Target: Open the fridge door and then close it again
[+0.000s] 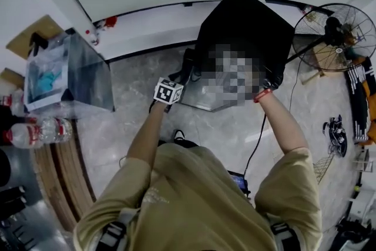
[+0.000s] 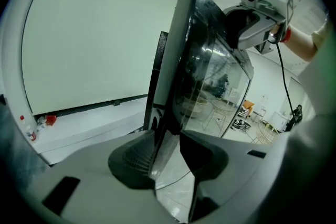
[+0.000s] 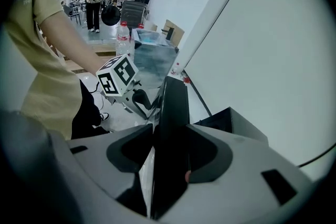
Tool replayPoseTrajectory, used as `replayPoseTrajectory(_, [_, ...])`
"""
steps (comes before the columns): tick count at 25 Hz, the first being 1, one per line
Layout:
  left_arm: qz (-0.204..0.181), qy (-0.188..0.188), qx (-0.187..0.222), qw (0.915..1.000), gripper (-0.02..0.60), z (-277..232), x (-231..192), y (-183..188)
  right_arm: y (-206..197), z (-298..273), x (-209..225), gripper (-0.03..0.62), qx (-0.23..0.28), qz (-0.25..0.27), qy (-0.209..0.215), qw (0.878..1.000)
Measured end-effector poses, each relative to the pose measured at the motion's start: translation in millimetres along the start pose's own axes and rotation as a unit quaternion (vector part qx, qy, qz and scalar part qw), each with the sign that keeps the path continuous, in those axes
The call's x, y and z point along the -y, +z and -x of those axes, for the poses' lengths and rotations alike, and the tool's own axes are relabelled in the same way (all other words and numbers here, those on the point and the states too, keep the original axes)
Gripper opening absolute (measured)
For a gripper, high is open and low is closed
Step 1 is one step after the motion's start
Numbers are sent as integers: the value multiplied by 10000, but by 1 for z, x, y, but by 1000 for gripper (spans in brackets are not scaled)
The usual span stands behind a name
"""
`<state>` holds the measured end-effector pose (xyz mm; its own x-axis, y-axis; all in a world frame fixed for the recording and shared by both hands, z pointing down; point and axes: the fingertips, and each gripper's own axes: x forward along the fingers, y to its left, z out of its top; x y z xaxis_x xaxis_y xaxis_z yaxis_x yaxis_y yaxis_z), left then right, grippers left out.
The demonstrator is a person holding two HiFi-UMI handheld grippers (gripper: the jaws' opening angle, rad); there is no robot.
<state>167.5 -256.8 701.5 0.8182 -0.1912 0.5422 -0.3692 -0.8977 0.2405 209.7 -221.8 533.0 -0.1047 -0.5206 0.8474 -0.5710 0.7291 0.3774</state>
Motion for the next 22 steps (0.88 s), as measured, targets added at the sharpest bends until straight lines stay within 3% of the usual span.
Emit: replayPoseTrajectory(22, [202,222,187,9994,149,34,23,-31,7,14,-40,212,-164,386,225,9989])
